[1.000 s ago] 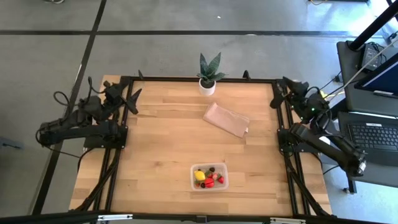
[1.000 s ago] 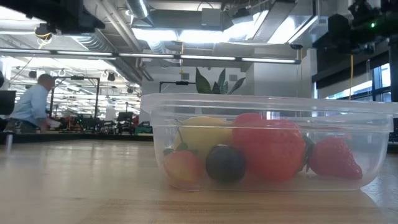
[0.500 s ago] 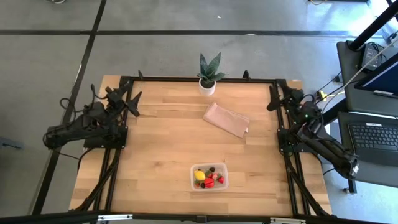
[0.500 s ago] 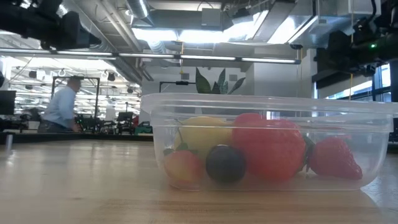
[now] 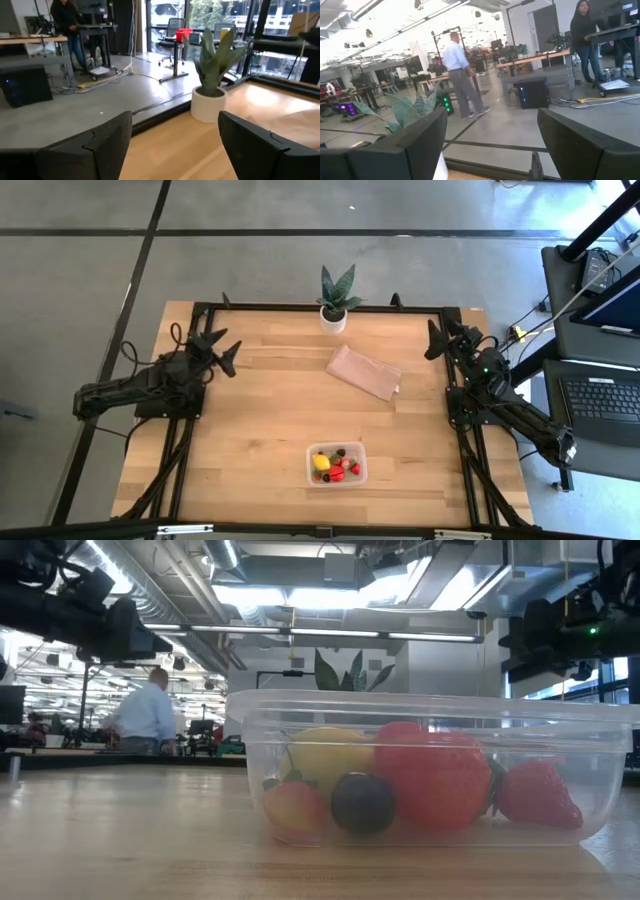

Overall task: Pick and placing Produce into tupperware
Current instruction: Return to Home Position

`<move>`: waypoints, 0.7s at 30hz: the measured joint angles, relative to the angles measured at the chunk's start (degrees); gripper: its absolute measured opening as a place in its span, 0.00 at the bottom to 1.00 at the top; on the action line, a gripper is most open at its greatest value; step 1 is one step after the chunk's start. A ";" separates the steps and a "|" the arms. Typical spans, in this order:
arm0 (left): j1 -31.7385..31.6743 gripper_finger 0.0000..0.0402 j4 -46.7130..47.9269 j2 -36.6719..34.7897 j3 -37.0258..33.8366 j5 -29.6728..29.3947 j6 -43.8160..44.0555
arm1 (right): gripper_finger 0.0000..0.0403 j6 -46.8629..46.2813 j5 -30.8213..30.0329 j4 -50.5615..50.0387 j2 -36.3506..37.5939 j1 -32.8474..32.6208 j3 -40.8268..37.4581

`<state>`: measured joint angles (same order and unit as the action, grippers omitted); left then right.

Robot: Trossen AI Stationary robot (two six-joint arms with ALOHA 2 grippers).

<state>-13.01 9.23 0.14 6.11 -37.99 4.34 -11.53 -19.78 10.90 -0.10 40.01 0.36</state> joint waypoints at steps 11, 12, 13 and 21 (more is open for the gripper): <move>-0.01 0.72 -1.18 0.00 -2.06 -0.03 2.66 | 0.77 -0.13 0.13 0.06 0.00 0.00 0.01; -0.01 0.72 -1.18 0.00 -2.06 -0.01 2.66 | 0.77 -0.13 0.12 0.05 0.00 0.00 0.00; -0.01 0.72 -1.18 0.00 -2.06 -0.02 2.78 | 0.77 -0.13 0.12 0.04 0.00 0.00 0.00; -0.01 0.72 -1.14 0.04 -2.08 -2.39 -0.71 | 0.77 -1.63 0.46 -7.31 -0.02 -0.01 0.02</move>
<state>-13.02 8.10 0.18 4.03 -40.37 3.63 -13.16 -19.32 3.59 -0.12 40.00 0.38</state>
